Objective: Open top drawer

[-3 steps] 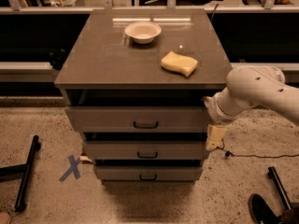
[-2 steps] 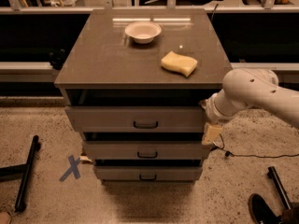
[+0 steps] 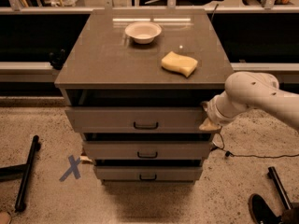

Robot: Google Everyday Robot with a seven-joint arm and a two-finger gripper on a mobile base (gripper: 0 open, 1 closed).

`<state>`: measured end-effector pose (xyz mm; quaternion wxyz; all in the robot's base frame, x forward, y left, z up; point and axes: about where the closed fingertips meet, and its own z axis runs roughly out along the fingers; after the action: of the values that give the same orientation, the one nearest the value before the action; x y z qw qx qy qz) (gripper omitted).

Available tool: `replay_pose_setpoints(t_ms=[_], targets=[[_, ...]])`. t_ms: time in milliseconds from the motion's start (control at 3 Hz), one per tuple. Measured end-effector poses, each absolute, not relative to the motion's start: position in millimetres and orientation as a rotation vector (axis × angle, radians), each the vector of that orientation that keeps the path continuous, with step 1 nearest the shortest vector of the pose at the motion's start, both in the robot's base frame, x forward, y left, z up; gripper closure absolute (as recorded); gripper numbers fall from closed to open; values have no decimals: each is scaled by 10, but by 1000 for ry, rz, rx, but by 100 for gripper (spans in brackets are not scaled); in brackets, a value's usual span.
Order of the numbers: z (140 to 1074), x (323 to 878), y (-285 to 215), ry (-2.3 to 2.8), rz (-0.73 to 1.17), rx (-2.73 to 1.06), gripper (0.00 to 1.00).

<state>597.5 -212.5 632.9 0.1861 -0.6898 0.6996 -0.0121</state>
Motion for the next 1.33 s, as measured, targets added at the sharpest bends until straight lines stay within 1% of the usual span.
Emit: replay_pose_setpoints(t_ms=[333, 667, 1000, 1333], targets=[[6384, 5975, -2125, 1970, -34, -1943, 88], [6419, 5974, -2125, 1970, -34, -1943, 100], [6437, 5974, -2125, 1970, -34, -1943, 100], [6430, 5972, -2121, 1970, -32, -1944, 74]])
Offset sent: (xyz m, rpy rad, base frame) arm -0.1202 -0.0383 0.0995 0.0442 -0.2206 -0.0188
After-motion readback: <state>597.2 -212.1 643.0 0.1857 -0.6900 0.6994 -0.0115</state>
